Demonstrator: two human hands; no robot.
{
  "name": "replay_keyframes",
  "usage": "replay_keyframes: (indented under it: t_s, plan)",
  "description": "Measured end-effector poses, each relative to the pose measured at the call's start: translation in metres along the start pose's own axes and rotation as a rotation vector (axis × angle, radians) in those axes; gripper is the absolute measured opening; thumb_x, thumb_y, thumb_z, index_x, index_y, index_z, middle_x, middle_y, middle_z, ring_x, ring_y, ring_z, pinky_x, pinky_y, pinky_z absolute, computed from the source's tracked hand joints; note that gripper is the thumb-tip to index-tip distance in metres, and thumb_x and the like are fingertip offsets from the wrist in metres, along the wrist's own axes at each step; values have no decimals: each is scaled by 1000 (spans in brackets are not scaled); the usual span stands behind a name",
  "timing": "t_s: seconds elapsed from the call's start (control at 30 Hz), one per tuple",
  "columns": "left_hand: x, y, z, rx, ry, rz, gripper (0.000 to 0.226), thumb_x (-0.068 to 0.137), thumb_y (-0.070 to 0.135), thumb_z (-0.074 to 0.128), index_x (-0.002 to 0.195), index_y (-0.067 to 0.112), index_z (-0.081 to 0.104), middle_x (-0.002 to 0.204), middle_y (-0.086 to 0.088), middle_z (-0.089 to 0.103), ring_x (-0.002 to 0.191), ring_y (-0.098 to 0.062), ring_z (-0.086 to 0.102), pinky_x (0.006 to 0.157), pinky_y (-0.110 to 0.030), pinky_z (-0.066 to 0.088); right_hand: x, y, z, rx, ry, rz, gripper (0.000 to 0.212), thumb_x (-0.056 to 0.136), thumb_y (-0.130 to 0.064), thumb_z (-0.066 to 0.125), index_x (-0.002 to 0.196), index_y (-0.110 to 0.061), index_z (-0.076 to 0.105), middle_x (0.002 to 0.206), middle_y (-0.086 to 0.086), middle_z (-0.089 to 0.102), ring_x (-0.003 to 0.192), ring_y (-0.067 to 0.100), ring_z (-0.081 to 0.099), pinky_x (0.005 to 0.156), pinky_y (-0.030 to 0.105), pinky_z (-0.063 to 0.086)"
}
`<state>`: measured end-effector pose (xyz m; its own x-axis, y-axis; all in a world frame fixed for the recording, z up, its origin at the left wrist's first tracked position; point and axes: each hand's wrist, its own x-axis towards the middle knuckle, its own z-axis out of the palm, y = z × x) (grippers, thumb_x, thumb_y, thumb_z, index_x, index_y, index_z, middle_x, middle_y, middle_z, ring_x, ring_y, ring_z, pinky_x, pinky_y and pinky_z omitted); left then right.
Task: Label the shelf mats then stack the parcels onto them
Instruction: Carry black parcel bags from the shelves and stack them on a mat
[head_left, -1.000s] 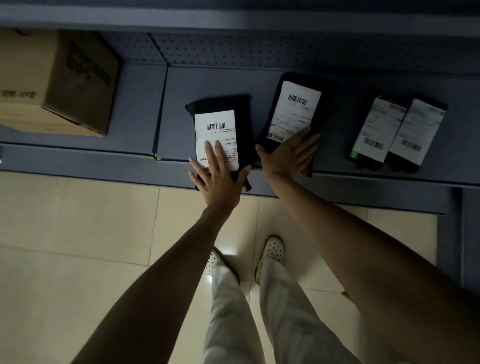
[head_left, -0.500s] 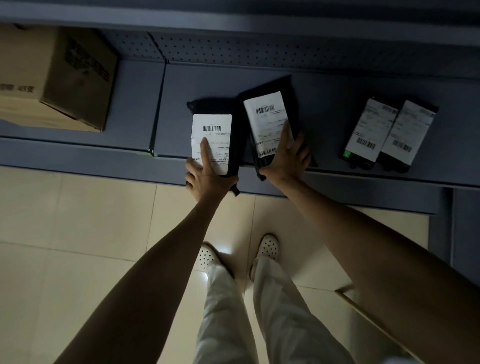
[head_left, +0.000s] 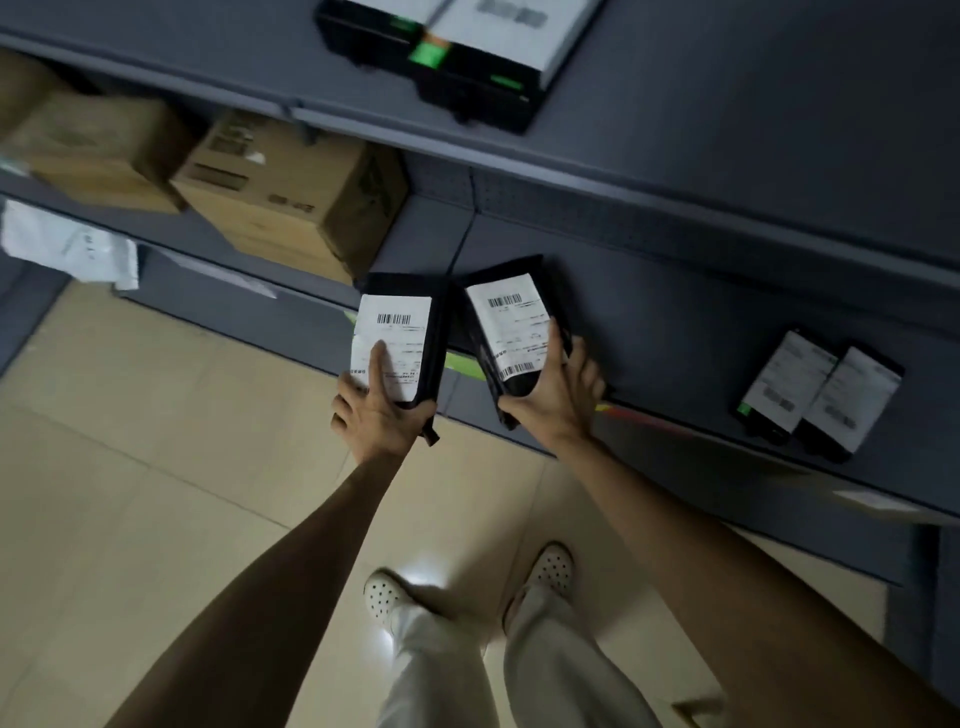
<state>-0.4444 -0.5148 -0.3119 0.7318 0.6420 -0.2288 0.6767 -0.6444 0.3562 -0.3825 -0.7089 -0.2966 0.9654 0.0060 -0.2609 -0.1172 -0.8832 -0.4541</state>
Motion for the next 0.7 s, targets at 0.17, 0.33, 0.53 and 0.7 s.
replay_keyframes:
  t_s: [0.17,0.33,0.53,0.7]
  plan:
    - [4,-94,-77,-41,116,-90,112,61,45,82,154,40,18,145,-17,26,122,-38,34,105,-51,29,-38,-108,28,-19,-61,-168,126,54,-51,78,156,-27,9,156,15,19,133,37,30,111,47,23]
    - [18,-198,-173,-112,237,-228,106,66,42,80,153,40,22,146,-17,25,127,-37,32,109,-49,25,-86,-240,60,-15,-146,-371,127,56,-48,78,157,-28,3,157,17,17,139,36,24,113,48,18]
    - [51,-284,-297,-223,456,-272,102,67,39,80,153,39,25,148,-17,26,133,-38,29,114,-50,21,-135,-402,72,28,-137,-558,126,56,-49,78,156,-31,3,157,14,17,140,36,22,113,50,18]
    - [85,-331,-390,-271,629,-246,100,67,44,77,152,43,23,148,-18,27,134,-37,29,113,-51,21,-155,-513,63,96,-44,-718,123,58,-46,78,155,-31,4,156,13,17,139,37,23,113,49,20]
